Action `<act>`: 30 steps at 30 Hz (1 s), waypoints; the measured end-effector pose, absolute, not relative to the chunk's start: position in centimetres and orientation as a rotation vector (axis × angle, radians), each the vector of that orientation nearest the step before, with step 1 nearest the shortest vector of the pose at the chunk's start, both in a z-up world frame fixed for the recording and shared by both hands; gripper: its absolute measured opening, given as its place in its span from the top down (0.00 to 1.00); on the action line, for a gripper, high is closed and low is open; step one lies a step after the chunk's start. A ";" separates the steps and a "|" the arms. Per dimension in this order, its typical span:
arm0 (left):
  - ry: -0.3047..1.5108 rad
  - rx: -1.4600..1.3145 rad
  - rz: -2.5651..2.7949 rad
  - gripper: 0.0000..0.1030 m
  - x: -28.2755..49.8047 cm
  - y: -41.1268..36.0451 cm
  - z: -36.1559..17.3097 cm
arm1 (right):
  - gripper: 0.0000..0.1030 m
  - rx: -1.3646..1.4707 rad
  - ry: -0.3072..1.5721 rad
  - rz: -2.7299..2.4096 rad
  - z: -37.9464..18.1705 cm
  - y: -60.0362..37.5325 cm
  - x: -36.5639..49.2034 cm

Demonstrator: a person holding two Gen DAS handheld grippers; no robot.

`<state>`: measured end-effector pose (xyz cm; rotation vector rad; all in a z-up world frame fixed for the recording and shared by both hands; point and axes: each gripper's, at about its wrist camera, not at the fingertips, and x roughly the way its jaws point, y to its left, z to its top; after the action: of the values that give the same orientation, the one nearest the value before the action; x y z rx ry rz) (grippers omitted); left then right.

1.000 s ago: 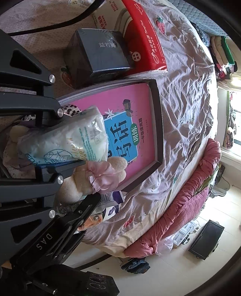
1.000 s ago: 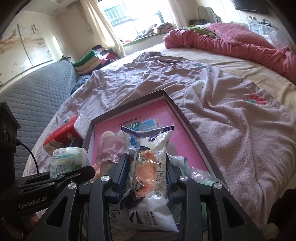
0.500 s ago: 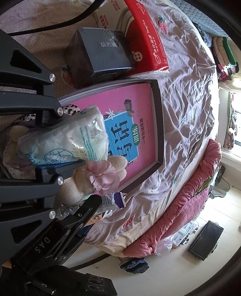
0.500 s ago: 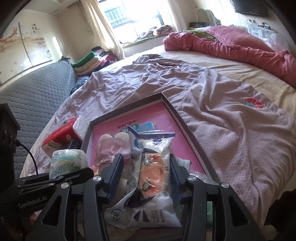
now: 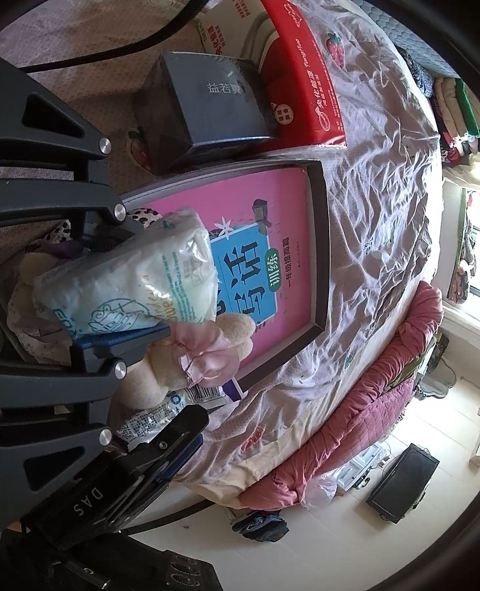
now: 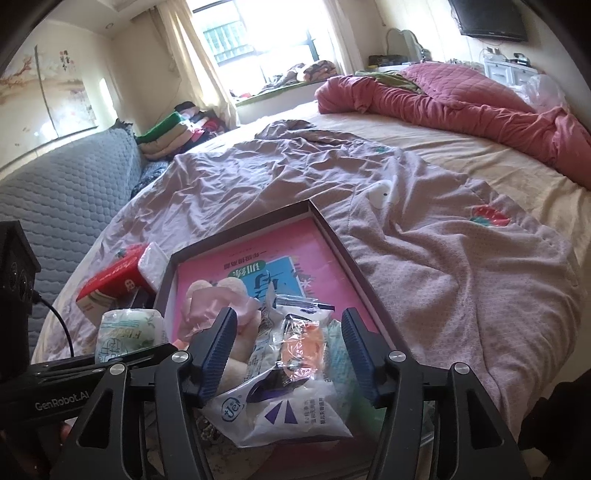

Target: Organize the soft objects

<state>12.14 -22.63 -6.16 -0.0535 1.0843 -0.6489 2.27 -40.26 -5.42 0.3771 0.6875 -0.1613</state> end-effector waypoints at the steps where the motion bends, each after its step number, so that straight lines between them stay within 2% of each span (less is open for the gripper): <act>1: 1.085 -0.054 -0.650 0.63 12.2 -22.6 -6.2 | 0.41 0.375 0.685 -0.160 -5.4 -40.2 2.3; 3: 1.083 -0.058 -0.655 0.60 12.1 -22.6 -6.1 | 0.41 0.374 0.683 -0.161 -5.3 -40.2 2.3; 5: 1.080 -0.066 -0.661 0.53 12.1 -22.5 -6.1 | 0.40 0.378 0.680 -0.163 -5.3 -40.2 2.2; 7: 1.068 -0.072 -0.664 0.41 12.1 -22.5 -5.9 | 0.40 0.383 0.681 -0.167 -5.3 -40.3 2.2; 8: 1.066 -0.073 -0.663 0.40 12.1 -22.4 -5.9 | 0.40 0.384 0.679 -0.166 -5.3 -40.3 2.2; 15: 1.048 -0.087 -0.648 0.36 12.1 -21.9 -5.4 | 0.40 0.384 0.678 -0.175 -5.0 -40.3 2.1; 17: 1.033 -0.093 -0.648 0.34 12.0 -21.6 -5.0 | 0.30 0.381 0.677 -0.179 -5.0 -40.2 2.0; 18: 1.030 -0.094 -0.652 0.33 12.0 -21.5 -4.9 | 0.29 0.380 0.675 -0.182 -4.9 -40.2 2.0; 30: 0.988 -0.114 -0.625 0.29 12.1 -20.2 -3.9 | 0.28 0.367 0.669 -0.193 -4.2 -40.0 1.7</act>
<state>12.11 -20.20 -3.92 -0.1140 0.9877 -0.6249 1.68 -39.98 -4.22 0.3665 0.6691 -0.1931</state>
